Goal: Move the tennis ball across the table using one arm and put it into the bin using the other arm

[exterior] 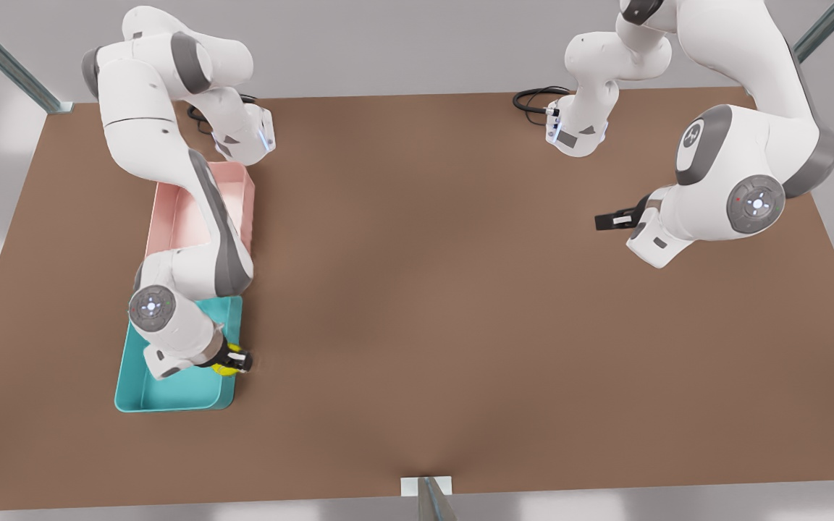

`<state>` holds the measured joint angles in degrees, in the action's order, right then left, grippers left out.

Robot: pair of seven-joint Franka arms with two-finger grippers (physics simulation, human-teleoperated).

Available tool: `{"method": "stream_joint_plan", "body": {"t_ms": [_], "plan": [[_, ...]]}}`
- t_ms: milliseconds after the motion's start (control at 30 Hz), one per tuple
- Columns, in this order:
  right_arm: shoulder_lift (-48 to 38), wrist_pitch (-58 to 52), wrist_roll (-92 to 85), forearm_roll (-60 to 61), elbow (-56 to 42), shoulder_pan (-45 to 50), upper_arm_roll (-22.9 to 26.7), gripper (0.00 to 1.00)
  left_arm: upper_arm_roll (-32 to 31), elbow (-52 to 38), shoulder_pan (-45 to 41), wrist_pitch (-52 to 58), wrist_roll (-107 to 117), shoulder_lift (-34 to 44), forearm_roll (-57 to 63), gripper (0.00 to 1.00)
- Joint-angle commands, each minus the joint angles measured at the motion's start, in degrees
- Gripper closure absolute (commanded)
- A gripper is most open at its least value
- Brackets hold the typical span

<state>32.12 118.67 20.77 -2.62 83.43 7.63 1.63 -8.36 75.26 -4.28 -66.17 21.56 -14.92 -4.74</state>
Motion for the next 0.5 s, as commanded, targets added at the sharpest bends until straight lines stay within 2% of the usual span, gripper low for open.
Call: {"method": "stream_joint_plan", "body": {"t_ms": [0, 100, 133, 167, 267, 300, 367, 467], "plan": [[0.1, -12.2, -45.6, -0.8, -0.1, -1.1, 4.1, 0.24, -0.1, 0.0, 0.0, 0.6, 0.2, 0.1, 0.0, 0.0], [4.8, -8.3, -45.8, -1.2, -0.3, -1.3, 8.0, 0.24, -0.1, 0.2, -0.1, 0.3, 0.2, 0.0, 0.0, 0.0], [5.4, -7.8, -45.8, -1.0, -0.3, -1.4, 8.1, 0.19, -0.1, 0.2, -0.2, 0.4, 0.2, -0.1, 0.0, 0.0], [5.7, -7.7, -45.0, -0.7, -0.4, -1.3, 8.1, 0.0, -0.1, 0.2, -0.2, 0.4, 0.2, -0.1, 0.0, 0.0], [5.2, -8.2, -44.8, 1.1, -0.7, -1.1, 8.0, 0.0, -0.1, 0.2, -0.3, 0.5, 0.2, -0.1, 0.1, 0.0], [2.2, -11.3, -41.2, 3.1, -0.8, -0.6, 7.3, 0.0, -0.1, 0.2, -0.3, 0.5, 0.2, -0.1, 0.0, 0.0], [-5.6, -23.0, -24.1, 2.4, -2.2, -0.3, 1.5, 0.0, -0.1, 0.4, -0.3, 0.5, 0.2, -0.1, 0.1, 0.0], [-20.2, -35.7, -19.0, 1.8, -1.5, -0.5, 0.7, 0.0, -0.2, 0.4, -0.3, 0.7, 0.2, 0.0, 0.1, 0.0]]}}
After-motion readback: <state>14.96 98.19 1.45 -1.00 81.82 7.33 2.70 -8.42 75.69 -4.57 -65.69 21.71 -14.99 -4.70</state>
